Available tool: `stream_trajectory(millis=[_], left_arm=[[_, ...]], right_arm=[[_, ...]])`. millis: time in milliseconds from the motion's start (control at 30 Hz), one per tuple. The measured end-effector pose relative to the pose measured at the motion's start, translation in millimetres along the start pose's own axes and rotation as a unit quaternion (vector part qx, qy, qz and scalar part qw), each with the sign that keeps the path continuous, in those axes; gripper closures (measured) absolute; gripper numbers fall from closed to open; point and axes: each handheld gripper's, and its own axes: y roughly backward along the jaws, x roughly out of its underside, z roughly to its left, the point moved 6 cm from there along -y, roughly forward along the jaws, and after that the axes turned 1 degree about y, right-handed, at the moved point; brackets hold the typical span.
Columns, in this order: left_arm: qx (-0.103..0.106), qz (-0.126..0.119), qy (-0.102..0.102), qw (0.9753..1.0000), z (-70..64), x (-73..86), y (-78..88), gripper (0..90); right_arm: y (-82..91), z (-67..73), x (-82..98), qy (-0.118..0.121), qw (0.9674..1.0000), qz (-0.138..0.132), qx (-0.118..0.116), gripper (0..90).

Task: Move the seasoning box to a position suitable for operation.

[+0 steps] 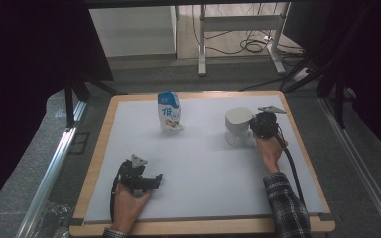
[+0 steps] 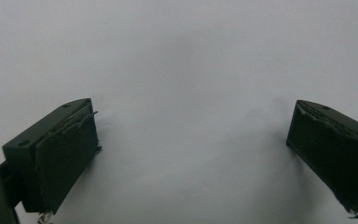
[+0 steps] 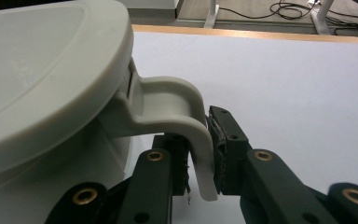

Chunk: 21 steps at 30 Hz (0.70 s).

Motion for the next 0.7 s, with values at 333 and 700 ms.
stream_trajectory(millis=[333,700], left_arm=[[0.0,-0.001,0.002,1.0,-0.3,-0.1,-0.2,1.7],[0.0,-0.001,0.002,1.0,-0.3,-0.1,-0.1,1.7]], right_arm=[[15.0,3.8,-0.5,-0.02,0.9994,-0.011,-0.027,78.7],[37.2,17.6,8.3,-0.006,0.9989,-0.008,-0.046,78.6]])
